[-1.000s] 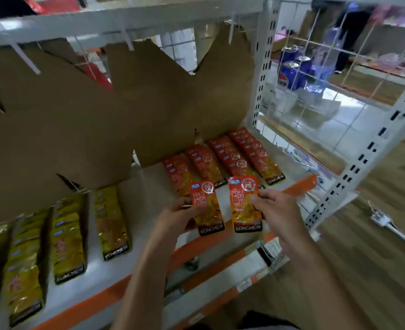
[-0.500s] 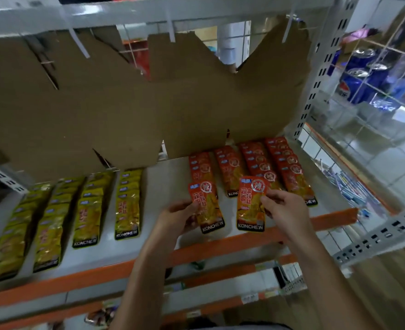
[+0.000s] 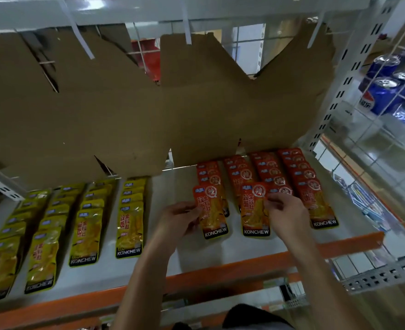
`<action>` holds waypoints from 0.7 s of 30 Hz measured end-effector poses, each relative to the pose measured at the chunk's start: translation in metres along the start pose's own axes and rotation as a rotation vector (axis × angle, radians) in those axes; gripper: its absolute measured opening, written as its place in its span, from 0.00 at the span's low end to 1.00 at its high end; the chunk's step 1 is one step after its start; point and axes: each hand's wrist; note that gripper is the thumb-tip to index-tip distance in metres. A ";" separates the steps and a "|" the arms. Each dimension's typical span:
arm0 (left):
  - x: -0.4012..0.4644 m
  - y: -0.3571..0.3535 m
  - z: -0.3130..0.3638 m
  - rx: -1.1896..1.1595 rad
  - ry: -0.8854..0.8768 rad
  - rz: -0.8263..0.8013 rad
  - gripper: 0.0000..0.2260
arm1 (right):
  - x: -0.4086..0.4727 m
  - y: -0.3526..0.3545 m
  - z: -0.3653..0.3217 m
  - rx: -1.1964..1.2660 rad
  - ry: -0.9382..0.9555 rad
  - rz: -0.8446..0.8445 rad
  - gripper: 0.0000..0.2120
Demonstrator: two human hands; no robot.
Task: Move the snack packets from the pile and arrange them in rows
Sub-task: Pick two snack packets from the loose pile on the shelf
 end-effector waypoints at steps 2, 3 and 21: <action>0.001 -0.002 0.000 0.014 -0.002 0.001 0.05 | 0.000 -0.001 -0.002 -0.005 -0.014 -0.011 0.14; 0.001 -0.003 0.001 0.021 -0.001 0.002 0.05 | 0.000 -0.002 -0.003 -0.012 -0.014 -0.022 0.14; 0.004 -0.027 0.016 0.131 -0.033 0.078 0.02 | 0.047 -0.010 -0.024 -0.101 0.080 -0.157 0.14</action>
Point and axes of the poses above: each hand's wrist, its own x-axis towards the middle knuckle, its own y-axis out of the back of the hand, z = x × y, and after that the axes turned 13 degrees about z, right-handed
